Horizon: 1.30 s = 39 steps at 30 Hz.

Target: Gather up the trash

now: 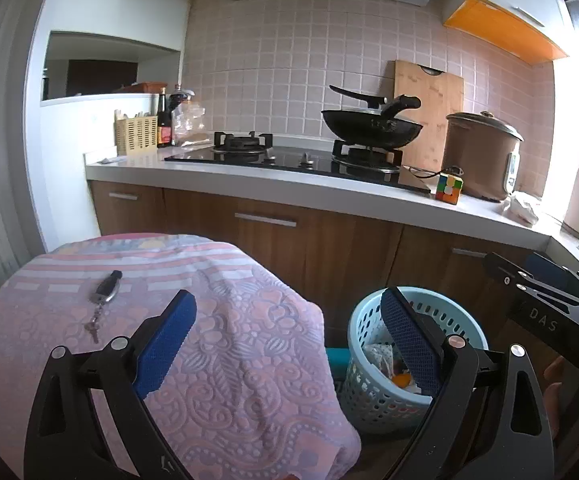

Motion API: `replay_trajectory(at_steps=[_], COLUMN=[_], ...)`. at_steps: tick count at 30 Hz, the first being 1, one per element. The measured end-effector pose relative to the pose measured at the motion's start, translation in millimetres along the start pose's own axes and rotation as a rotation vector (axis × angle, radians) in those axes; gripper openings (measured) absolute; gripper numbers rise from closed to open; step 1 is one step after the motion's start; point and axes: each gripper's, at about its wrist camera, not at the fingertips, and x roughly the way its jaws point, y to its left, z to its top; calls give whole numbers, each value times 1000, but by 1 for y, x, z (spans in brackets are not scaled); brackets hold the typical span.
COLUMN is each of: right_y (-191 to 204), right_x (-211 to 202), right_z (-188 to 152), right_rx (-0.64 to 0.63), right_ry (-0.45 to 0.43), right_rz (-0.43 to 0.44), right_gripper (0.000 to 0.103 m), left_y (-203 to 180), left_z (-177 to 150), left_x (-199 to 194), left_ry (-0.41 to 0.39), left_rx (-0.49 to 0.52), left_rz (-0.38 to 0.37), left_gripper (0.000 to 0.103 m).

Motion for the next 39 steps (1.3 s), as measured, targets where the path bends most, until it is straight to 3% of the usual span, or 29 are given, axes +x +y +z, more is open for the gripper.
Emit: replay_trajectory(at_steps=[39], right_y=[23], right_x=[-10], right_z=[2], right_rx=[-49], right_ry=[-11], right_rz=[6], right_gripper=[72], left_y=[12], left_z=[4], left_x=[-12], left_ry=[-29], left_rx=[-35], left_rz=[51], left_gripper=[92])
